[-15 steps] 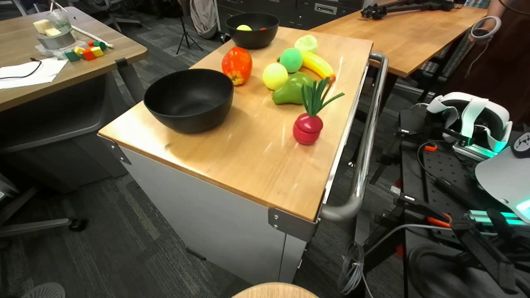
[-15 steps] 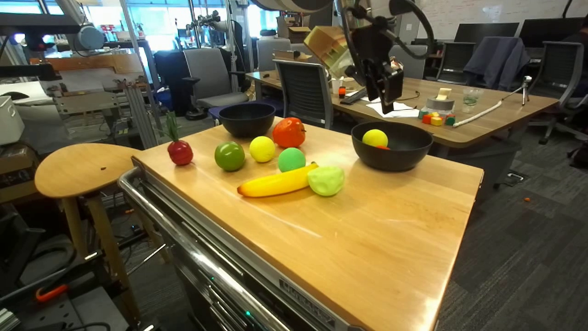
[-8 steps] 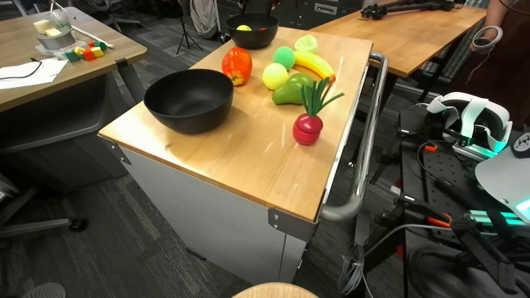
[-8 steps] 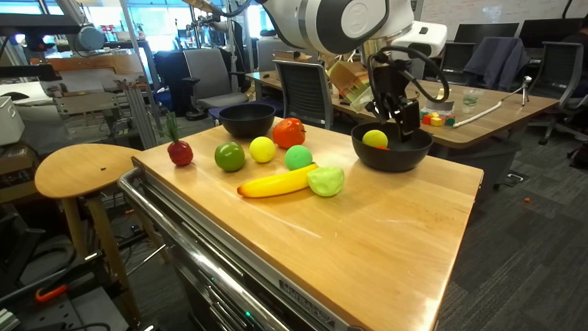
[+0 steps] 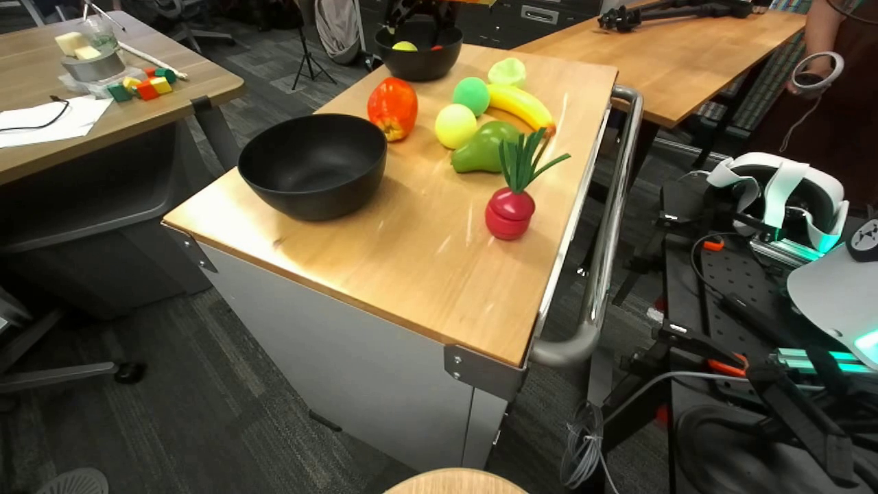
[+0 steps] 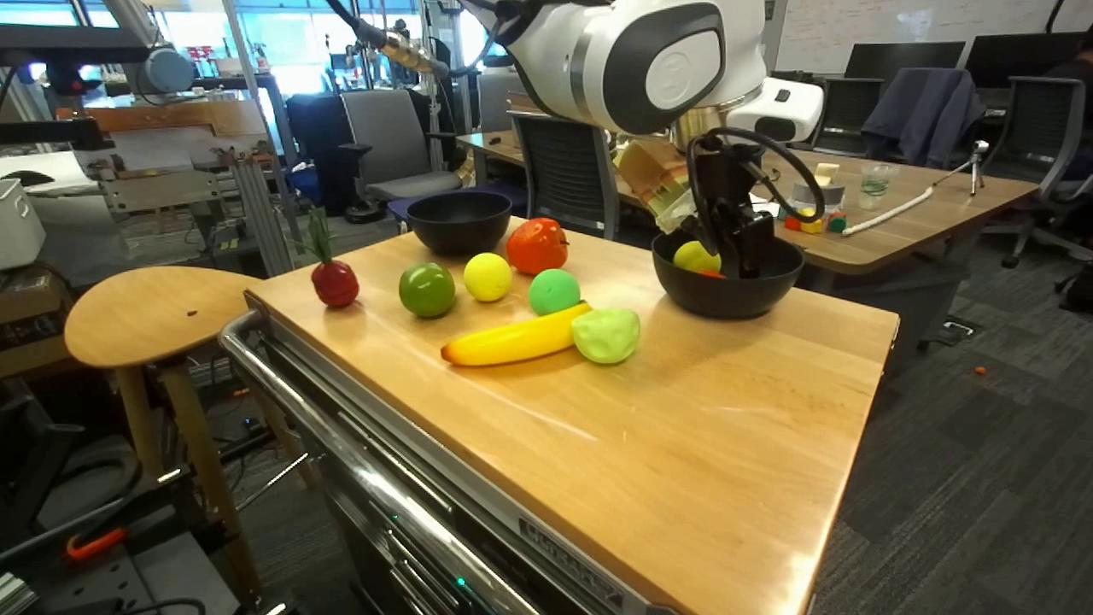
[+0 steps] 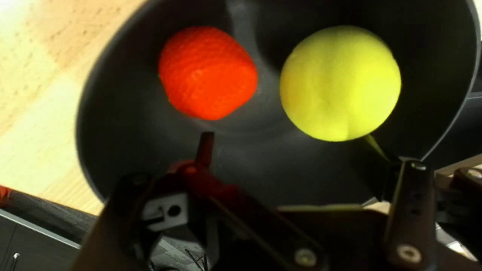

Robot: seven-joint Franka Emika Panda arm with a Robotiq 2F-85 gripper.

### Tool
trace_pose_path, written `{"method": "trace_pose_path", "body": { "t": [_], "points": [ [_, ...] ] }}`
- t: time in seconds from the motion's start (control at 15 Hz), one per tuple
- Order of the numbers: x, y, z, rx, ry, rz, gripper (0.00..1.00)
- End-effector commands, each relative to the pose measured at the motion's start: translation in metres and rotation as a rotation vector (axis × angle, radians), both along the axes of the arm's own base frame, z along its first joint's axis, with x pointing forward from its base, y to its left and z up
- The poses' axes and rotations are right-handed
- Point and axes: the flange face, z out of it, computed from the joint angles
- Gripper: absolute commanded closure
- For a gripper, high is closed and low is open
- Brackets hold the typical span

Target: Take the plastic fruits and vegetables and place them on the table

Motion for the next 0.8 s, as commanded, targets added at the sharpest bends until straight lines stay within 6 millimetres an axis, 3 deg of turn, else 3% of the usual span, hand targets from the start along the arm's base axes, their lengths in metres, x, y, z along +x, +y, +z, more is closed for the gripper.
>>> {"method": "trace_pose_path", "body": {
  "t": [0.0, 0.4, 0.73],
  "points": [
    [0.01, 0.005, -0.004, 0.007, 0.01, 0.004, 0.14],
    [-0.001, 0.018, -0.001, 0.06, 0.092, 0.011, 0.13],
    [-0.011, 0.026, 0.039, 0.192, 0.217, -0.086, 0.09]
  ]
}}
